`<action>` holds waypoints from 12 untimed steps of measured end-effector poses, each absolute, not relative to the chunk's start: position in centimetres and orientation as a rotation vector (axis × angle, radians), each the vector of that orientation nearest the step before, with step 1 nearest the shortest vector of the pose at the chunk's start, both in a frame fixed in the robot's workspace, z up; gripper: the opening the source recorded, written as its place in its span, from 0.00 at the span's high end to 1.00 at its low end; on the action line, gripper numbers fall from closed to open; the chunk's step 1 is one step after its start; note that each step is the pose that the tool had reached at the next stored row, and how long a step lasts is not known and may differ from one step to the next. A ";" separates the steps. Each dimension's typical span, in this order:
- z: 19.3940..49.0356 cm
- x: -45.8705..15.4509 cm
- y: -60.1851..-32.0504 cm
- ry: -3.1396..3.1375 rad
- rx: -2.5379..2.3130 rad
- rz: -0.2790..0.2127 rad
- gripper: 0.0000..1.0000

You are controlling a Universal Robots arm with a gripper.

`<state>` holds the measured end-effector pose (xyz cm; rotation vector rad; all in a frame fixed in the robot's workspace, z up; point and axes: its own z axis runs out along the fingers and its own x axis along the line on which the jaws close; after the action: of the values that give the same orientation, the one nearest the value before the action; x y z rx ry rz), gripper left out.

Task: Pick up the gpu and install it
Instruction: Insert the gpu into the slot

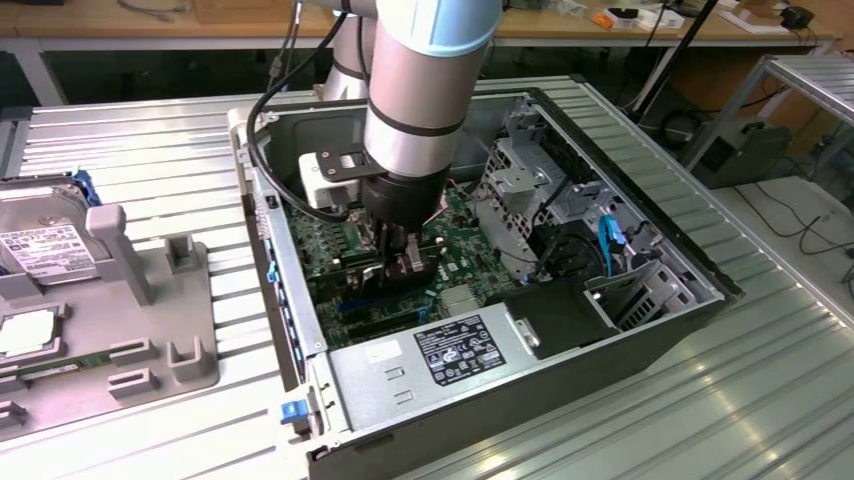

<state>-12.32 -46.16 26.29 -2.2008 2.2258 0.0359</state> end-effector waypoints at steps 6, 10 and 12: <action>26.3 -12.2 -46.2 2.226 -2.201 0.036 0.73; 26.5 -12.2 -46.3 2.228 -2.202 0.040 0.73; 26.6 -12.2 -46.3 2.228 -2.203 0.041 0.73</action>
<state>-12.18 -46.29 26.63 -2.2029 2.2282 0.0408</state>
